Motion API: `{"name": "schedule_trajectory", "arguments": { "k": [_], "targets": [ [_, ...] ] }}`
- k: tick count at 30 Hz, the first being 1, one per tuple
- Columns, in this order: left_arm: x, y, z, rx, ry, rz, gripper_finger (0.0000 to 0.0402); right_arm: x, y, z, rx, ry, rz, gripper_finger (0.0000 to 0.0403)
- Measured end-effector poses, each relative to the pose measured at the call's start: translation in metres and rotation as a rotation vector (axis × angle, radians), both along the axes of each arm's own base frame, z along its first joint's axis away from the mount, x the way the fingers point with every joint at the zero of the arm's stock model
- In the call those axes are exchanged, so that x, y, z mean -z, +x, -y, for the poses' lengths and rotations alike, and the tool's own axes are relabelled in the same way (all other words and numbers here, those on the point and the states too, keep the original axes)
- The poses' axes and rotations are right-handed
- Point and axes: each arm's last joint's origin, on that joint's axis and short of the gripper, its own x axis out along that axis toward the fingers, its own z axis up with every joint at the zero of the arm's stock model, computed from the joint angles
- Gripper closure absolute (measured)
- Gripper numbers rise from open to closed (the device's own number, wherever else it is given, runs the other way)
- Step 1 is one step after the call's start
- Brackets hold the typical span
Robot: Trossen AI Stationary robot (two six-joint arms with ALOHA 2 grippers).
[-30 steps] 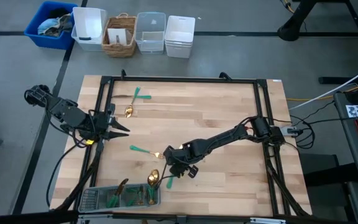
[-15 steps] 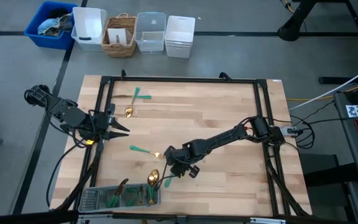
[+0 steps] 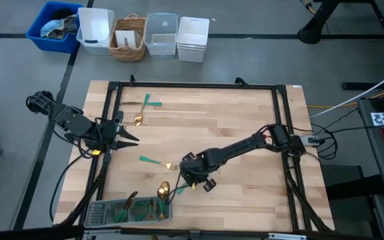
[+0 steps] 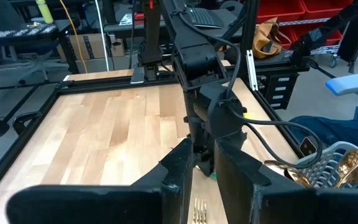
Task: Sort silverware
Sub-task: Put the bottom knife into the cutlery rack
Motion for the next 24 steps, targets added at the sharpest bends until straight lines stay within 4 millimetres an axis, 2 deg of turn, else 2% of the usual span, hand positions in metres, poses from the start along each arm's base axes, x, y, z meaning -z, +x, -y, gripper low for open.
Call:
{"name": "schedule_trajectory", "arguments": {
  "k": [15, 24],
  "targets": [
    [0.0, 0.0, 0.0, 0.0, 0.0, 0.0, 0.0342, 0.001, 0.001, 0.049, 0.146, 0.111, -0.117, 0.0331],
    [0.0, 0.0, 0.0, 0.002, 0.008, 0.0, 0.0342, -0.008, -0.004, 0.073, 0.21, 0.061, -0.146, 0.0331]
  ]
}}
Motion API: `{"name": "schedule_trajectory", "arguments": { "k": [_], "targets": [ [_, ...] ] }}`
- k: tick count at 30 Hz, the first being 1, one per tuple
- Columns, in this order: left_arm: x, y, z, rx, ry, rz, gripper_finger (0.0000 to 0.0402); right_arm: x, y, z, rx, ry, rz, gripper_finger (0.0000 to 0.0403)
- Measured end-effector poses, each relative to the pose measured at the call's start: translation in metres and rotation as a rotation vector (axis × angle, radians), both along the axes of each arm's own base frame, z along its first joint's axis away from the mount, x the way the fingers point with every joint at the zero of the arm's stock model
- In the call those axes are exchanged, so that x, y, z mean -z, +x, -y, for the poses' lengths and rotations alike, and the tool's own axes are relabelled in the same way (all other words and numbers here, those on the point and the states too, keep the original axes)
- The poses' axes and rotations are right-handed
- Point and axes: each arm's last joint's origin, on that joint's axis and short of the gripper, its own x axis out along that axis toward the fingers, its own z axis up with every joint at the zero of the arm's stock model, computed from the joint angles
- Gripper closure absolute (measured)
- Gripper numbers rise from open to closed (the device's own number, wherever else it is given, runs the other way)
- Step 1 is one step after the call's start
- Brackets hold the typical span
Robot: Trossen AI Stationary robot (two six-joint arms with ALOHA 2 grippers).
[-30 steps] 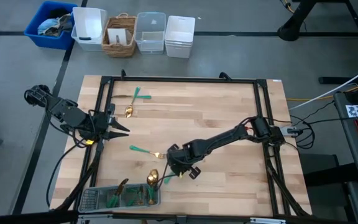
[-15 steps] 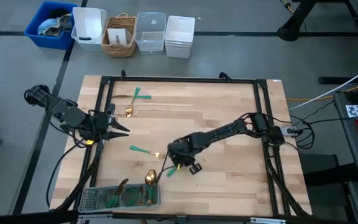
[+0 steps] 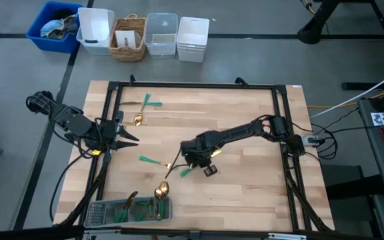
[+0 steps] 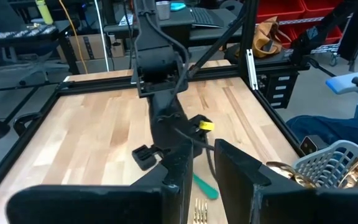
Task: Sort silverware
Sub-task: Put the bottom knife into the cutlery rack
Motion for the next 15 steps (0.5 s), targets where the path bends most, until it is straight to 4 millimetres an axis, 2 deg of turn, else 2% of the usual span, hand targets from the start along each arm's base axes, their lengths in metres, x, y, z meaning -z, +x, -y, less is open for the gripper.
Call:
{"name": "schedule_trajectory", "arguments": {
  "k": [15],
  "targets": [
    [0.0, 0.0, 0.0, 0.005, 0.018, 0.001, 0.0342, -0.003, -0.001, 0.028, 0.072, -0.193, -0.026, 0.0331]
  ]
}}
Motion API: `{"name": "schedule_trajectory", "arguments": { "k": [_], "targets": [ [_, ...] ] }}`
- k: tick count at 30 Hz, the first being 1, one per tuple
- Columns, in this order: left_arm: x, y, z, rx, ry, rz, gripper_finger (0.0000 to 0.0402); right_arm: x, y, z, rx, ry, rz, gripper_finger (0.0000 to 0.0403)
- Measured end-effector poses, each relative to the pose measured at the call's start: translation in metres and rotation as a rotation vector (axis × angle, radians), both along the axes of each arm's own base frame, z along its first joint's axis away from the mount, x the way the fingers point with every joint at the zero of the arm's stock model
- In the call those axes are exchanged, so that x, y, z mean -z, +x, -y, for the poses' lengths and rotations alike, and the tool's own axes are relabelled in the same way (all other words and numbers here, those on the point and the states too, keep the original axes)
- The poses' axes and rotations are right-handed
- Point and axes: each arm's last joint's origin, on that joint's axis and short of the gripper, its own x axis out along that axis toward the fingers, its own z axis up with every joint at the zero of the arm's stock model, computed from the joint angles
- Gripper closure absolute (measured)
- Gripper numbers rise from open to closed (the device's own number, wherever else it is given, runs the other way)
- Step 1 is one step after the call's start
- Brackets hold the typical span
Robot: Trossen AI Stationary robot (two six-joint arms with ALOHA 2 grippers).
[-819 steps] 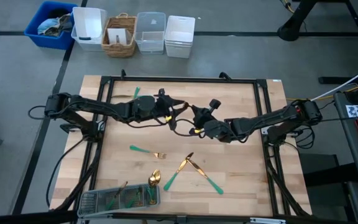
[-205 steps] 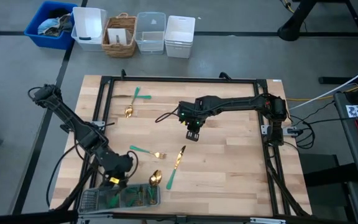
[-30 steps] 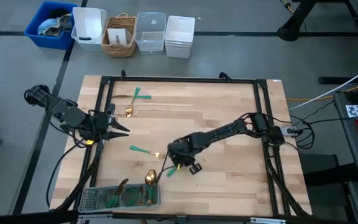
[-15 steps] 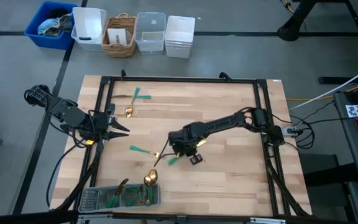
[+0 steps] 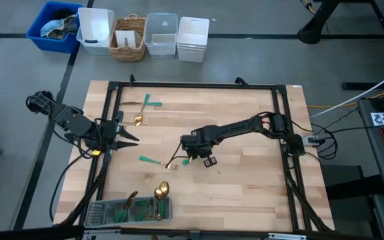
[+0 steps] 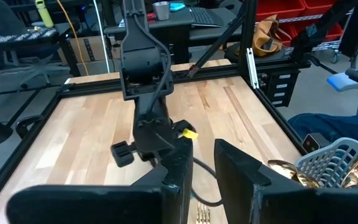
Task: Sort silverware
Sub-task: Put the bottom knife into the cutlery rack
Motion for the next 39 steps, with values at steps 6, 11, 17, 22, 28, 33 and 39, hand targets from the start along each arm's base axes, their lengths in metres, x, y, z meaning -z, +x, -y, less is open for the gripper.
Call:
{"name": "schedule_trajectory", "arguments": {
  "k": [6, 11, 17, 22, 28, 33, 39],
  "targets": [
    [0.0, 0.0, 0.0, 0.0, 0.0, 0.0, 0.0342, 0.0, 0.0, 0.013, 0.031, -0.067, 0.003, 0.0331],
    [0.0, 0.0, 0.0, 0.0, 0.0, 0.0, 0.0342, 0.0, 0.001, 0.013, 0.031, -0.038, 0.013, 0.0331],
    [0.0, 0.0, 0.0, 0.0, 0.0, 0.0, 0.0342, -0.001, 0.001, 0.012, 0.028, -0.022, 0.015, 0.0331],
    [0.0, 0.0, 0.0, 0.0, 0.0, 0.0, 0.0342, -0.001, 0.001, 0.011, 0.027, -0.02, 0.014, 0.0331],
    [0.0, 0.0, 0.0, 0.0, 0.0, 0.0, 0.0342, -0.007, 0.005, 0.011, 0.024, -0.011, 0.019, 0.0331],
    [0.0, 0.0, 0.0, 0.0, 0.0, 0.0, 0.0342, -0.021, 0.015, 0.011, 0.024, -0.013, 0.081, 0.0331],
    [0.0, 0.0, 0.0, 0.0, 0.0, 0.0, 0.0342, -0.028, 0.018, 0.012, -0.004, -0.044, 0.087, 0.0331]
  ]
}}
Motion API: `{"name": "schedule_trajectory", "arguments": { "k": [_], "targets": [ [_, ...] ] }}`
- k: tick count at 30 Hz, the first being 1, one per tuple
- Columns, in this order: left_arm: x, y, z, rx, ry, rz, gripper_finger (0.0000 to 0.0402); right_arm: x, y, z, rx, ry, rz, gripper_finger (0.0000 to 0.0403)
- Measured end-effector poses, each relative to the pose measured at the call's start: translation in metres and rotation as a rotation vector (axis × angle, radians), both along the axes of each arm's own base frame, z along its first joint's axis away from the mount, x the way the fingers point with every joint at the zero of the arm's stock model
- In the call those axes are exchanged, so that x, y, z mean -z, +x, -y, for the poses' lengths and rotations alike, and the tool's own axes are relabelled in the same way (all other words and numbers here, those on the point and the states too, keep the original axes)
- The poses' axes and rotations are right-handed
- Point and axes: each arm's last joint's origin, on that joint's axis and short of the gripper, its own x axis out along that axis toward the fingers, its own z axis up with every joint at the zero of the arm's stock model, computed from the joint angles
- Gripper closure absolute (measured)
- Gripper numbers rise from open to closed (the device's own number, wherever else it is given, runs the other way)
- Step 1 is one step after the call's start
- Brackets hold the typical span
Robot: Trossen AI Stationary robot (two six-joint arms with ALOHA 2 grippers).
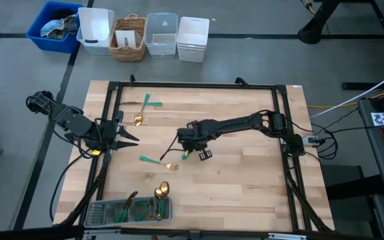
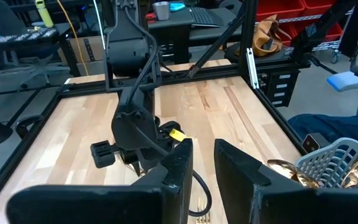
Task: Sort silverware
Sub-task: Put the bottom knife into the cutlery rack
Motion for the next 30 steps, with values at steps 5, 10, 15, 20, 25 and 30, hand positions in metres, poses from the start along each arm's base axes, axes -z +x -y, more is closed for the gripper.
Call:
{"name": "schedule_trajectory", "arguments": {
  "k": [5, 10, 15, 20, 25, 30],
  "targets": [
    [0.0, 0.0, 0.0, 0.0, 0.0, 0.0, 0.0342, -0.001, -0.004, -0.001, -0.001, 0.0, -0.04, 0.0331],
    [0.0, 0.0, 0.0, 0.0, 0.002, -0.002, 0.0342, -0.001, -0.003, -0.001, 0.033, 0.006, -0.028, 0.0331],
    [0.002, -0.001, 0.0, 0.0, 0.015, -0.024, 0.0342, -0.001, -0.003, -0.001, 0.053, 0.019, -0.025, 0.0306],
    [0.003, -0.001, -0.001, 0.0, 0.016, -0.026, 0.0342, -0.002, -0.003, -0.001, 0.061, 0.021, -0.017, 0.0244],
    [0.003, -0.001, -0.001, 0.0, 0.016, -0.026, 0.0342, -0.001, -0.003, -0.002, 0.034, 0.05, -0.027, 0.0212],
    [0.003, -0.001, 0.0, 0.0, 0.015, -0.025, 0.0342, 0.01, -0.002, -0.003, -0.048, 0.065, -0.043, 0.0229]
  ]
}}
